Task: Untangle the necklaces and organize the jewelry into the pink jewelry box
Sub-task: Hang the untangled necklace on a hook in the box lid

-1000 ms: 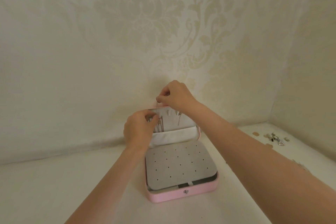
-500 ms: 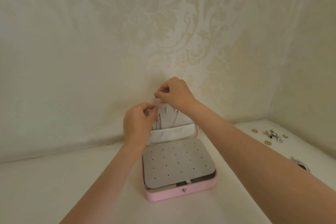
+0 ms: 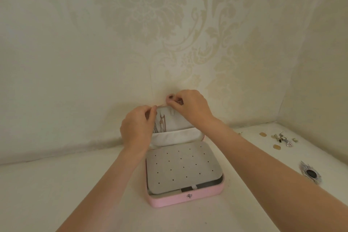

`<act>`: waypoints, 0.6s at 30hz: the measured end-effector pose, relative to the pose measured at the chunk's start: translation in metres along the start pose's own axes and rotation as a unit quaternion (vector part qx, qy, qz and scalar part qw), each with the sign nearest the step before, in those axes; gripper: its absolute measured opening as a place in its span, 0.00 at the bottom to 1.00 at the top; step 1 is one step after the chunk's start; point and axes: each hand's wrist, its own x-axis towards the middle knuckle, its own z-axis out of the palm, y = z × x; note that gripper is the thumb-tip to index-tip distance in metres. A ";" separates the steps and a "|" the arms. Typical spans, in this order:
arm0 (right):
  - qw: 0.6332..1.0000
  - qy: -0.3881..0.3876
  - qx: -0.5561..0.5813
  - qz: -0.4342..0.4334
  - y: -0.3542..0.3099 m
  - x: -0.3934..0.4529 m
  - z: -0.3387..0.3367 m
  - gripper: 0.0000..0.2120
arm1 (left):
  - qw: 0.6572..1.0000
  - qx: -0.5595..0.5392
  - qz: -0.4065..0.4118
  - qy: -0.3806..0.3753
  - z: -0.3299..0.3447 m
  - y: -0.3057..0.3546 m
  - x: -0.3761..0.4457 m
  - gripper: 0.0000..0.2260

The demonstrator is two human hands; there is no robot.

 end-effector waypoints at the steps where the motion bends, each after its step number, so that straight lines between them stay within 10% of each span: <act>1: 1.000 -0.009 -0.018 -0.002 0.002 -0.001 0.000 0.15 | 1.000 0.027 0.006 0.000 0.000 0.002 0.001 0.14; 18: 0.992 -0.067 -0.106 -0.008 0.009 -0.013 0.001 0.12 | 0.972 0.200 0.072 -0.104 -0.013 0.012 0.009 0.09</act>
